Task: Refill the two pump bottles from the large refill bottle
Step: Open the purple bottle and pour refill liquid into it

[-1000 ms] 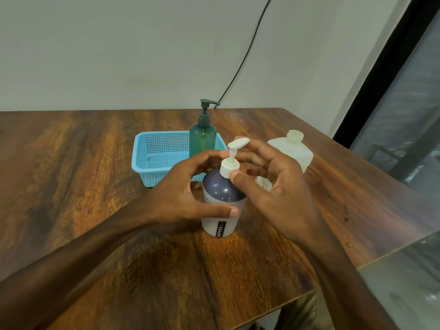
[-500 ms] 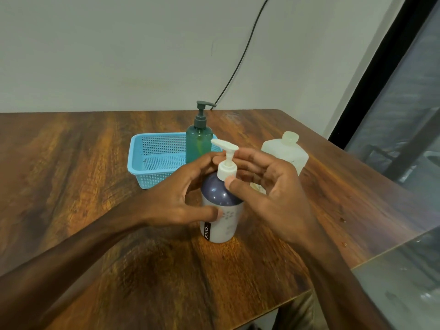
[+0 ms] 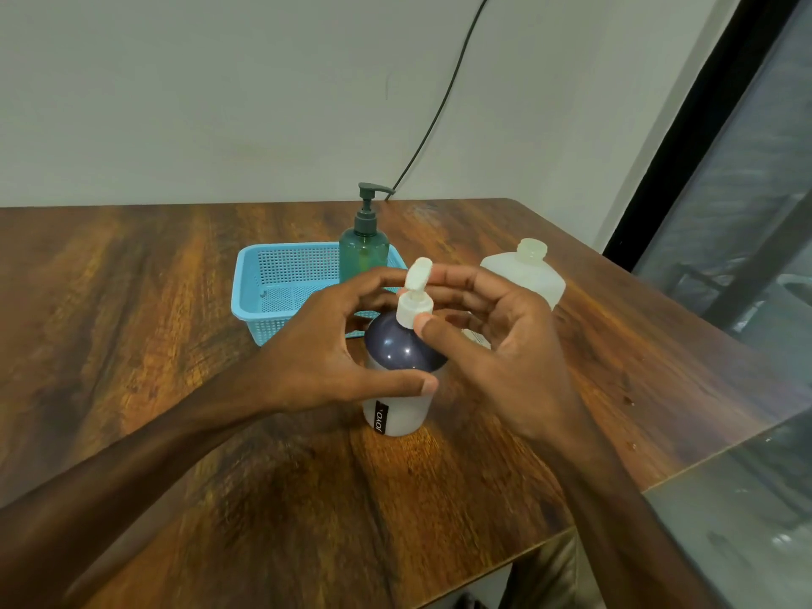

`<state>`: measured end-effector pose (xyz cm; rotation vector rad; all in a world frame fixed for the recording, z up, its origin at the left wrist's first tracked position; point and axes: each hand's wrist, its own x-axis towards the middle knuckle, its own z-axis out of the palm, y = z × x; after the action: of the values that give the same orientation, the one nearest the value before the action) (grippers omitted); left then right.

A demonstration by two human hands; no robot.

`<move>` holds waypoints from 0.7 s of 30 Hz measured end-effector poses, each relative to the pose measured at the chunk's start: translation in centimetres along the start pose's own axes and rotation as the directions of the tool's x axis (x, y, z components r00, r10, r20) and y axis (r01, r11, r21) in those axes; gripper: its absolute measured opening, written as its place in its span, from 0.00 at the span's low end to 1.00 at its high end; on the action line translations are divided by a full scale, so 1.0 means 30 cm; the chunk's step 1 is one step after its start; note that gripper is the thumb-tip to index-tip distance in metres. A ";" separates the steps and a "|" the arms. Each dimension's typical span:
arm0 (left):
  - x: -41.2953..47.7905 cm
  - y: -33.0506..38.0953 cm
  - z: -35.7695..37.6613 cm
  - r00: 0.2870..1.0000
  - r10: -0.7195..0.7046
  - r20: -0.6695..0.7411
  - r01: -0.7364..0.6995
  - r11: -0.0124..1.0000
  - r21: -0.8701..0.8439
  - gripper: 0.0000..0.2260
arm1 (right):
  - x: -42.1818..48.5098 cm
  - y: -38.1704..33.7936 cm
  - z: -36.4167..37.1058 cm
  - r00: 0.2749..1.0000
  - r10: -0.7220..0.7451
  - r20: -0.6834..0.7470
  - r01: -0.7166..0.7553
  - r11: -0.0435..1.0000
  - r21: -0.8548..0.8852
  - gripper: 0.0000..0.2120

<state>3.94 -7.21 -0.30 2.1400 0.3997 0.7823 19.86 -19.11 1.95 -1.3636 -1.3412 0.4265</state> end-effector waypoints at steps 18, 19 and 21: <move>0.005 -0.020 -0.014 1.000 -0.019 0.014 0.019 1.000 -0.002 0.34 | 0.005 -0.005 0.026 1.000 -0.008 -0.007 0.007 0.994 -0.113 0.26; 0.002 -0.009 -0.015 1.000 -0.019 0.011 0.019 1.000 0.004 0.32 | 0.005 -0.005 0.034 1.000 -0.004 -0.007 0.003 0.992 -0.128 0.27; 0.001 -0.003 -0.016 0.999 -0.030 0.010 0.030 1.000 0.002 0.31 | 0.011 -0.002 0.049 0.999 -0.010 -0.037 0.004 0.989 -0.149 0.27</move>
<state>3.67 -6.86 -0.13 2.1338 0.4269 0.7541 18.70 -18.21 1.67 -1.4820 -1.3682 0.2986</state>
